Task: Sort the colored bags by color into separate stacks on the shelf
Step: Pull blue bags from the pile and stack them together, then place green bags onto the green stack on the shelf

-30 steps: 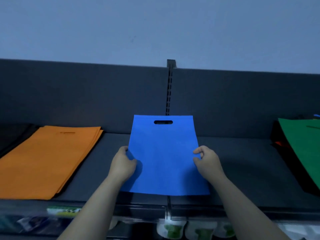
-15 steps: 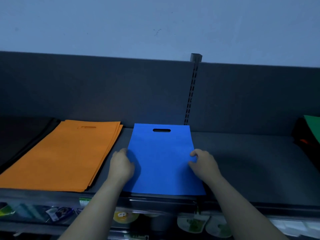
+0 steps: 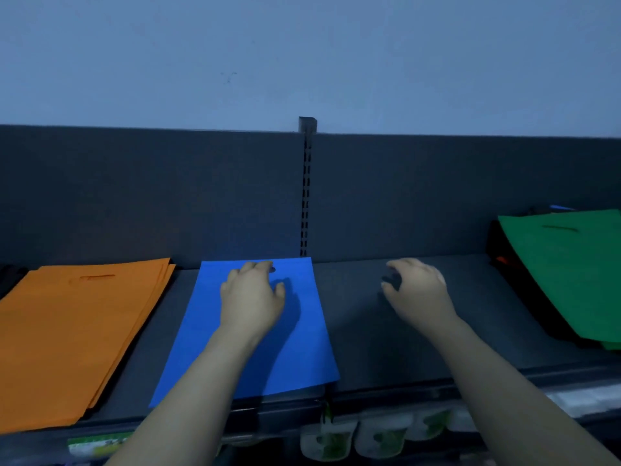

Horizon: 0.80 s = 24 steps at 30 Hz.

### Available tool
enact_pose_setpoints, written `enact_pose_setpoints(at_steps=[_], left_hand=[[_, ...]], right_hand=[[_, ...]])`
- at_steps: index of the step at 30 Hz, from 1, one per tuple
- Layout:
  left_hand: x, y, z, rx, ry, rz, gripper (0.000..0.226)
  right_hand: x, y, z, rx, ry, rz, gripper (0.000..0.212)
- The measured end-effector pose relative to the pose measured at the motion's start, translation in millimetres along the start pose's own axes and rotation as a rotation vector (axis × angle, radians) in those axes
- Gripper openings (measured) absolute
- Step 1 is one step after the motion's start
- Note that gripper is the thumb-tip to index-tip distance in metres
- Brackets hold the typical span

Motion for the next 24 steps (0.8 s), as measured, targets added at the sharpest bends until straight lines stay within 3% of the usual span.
enact_pose_setpoints(at_steps=[13,17,19,20,22,24], left_hand=[[-20.2,-233.8,-105.3,-0.274,0.200,-0.180,0.047],[-36.3,-302.1,-142.1,-0.412,0.299,-0.187,0.044],[-45.6,-329.0,-163.5,-0.462,0.355,-0.165,0.014],[-49.7,-342.2,-171.8,-0.485,0.377,-0.145,0.012],[-59.5,-365.3,-189.9,-0.508,0.452,-0.115,0.031],[-68.2,-381.7,-208.7,-0.547,0.537,-0.053,0.022]], right_hand=[[27.7,-237.9,106.4,-0.303,-0.043,-0.272,0.047],[29.8,-317.0,134.0,-0.390,-0.018,-0.384,0.046],[28.2,-351.2,144.5,-0.427,0.009,-0.441,0.046],[27.1,-366.8,148.8,-0.445,0.024,-0.469,0.046],[23.6,-394.1,154.2,-0.484,0.076,-0.523,0.047],[19.6,-413.0,154.1,-0.475,0.137,-0.572,0.048]])
Point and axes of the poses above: each hand's wrist, its own x-axis towards the middle knuckle, its own z-axis out of the back of the hand, y = z × x, the point moved 8 cm from there along x, towards the middle knuckle, and after that the axes turned 14 degrees about -y, right-handed, at the moved point
